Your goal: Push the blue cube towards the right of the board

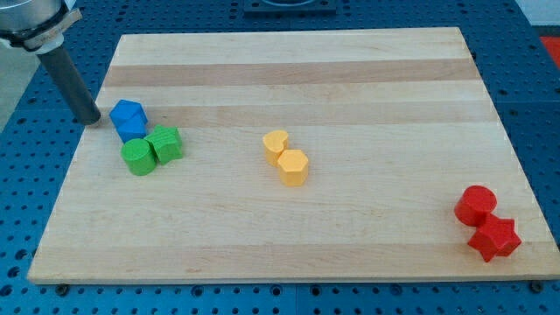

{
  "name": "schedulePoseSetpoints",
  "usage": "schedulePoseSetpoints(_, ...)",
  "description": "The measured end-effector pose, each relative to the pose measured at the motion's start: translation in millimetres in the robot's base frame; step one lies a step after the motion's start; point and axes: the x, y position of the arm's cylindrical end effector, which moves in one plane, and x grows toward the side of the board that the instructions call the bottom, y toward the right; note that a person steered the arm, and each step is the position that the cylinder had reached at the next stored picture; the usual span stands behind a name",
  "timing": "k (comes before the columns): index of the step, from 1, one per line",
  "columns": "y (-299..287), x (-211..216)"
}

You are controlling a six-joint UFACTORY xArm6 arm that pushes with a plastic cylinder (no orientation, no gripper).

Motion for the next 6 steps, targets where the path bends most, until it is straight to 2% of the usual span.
schedulePoseSetpoints(1, 3, 0)
schedulePoseSetpoints(6, 284, -8)
